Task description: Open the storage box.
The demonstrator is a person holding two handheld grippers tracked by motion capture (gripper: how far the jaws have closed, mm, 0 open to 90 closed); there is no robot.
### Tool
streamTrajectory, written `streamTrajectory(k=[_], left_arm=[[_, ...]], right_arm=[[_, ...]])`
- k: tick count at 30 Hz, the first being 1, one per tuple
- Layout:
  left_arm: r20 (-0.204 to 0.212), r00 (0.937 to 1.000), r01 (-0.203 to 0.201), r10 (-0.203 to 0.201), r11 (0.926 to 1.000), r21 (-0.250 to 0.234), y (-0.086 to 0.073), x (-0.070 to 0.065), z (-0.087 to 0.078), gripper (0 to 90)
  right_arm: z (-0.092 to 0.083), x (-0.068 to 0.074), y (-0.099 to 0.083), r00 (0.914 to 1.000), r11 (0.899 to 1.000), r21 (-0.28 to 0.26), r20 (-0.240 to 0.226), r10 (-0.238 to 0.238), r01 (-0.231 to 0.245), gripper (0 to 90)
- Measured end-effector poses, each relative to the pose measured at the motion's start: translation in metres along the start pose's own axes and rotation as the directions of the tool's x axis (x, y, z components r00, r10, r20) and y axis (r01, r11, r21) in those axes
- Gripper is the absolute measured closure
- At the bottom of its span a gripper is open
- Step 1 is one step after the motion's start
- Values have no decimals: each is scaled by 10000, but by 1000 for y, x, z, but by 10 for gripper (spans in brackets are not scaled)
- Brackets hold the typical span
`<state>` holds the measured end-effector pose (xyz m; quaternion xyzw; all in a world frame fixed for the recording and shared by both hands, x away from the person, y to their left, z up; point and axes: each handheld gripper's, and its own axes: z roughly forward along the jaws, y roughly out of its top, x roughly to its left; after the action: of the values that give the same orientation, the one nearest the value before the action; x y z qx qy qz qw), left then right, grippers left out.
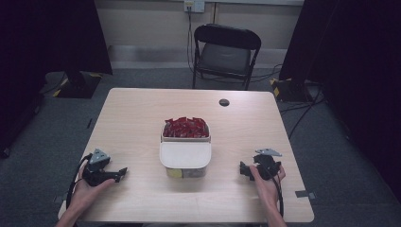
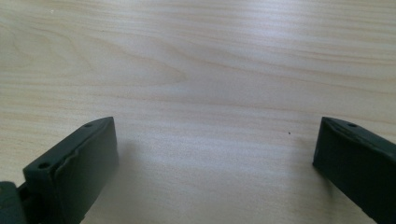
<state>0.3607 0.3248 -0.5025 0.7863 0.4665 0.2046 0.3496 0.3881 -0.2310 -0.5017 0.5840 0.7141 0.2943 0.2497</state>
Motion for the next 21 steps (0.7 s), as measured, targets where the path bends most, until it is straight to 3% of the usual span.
streamTrajectory(k=[17,19,20,21], left_arm=[[-17,10000,-26,27,10000,37,0,0,0,142],[-16,10000,-20,20,10000,33,0,0,0,142],[-15,10000,-23,23,10000,35,0,0,0,142],[-15,10000,-23,23,10000,35,0,0,0,142]], right_arm=[[0,-1,1,9998,9999,41,-138,-139,140,1],[0,0,1,9998,9999,36,-142,-125,125,22],[-3,0,2,9997,9999,-20,-218,-128,127,109],[-3,0,2,9997,9999,-20,-218,-128,127,109]])
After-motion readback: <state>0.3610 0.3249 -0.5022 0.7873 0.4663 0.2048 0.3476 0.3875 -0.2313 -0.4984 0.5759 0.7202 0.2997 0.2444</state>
